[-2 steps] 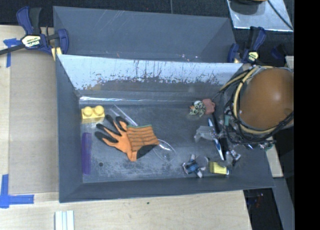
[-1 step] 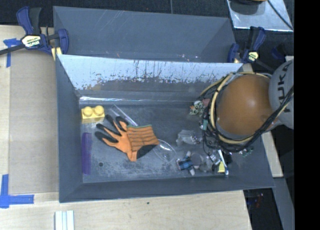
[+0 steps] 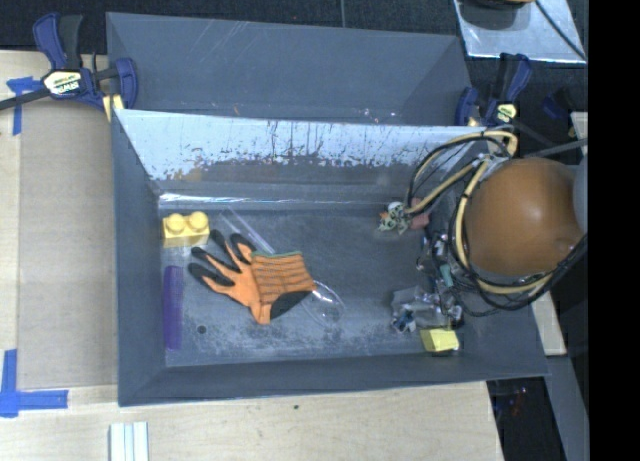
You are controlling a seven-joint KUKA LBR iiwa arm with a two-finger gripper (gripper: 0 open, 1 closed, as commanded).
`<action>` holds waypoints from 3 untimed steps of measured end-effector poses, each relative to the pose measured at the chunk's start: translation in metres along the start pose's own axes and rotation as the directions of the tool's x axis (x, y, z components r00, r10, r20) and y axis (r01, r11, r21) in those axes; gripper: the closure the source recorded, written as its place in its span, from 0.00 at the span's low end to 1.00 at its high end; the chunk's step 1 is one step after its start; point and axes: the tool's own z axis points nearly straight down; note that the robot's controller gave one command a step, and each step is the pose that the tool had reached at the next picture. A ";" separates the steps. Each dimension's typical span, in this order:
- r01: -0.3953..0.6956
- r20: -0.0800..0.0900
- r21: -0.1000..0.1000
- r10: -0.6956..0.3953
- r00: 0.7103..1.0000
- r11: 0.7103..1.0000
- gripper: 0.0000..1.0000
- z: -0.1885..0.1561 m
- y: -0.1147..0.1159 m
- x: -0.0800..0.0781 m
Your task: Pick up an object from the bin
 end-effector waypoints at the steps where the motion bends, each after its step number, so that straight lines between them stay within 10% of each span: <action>1: 0.002 -0.001 0.000 -0.002 1.000 1.000 1.00 0.000 0.000 -0.001; 3: 0.000 -0.002 -0.012 0.000 1.000 1.000 1.00 -0.088 0.002 -0.002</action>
Offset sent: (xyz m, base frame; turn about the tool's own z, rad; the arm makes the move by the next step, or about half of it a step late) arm 0.0002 0.0005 0.1071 -0.0014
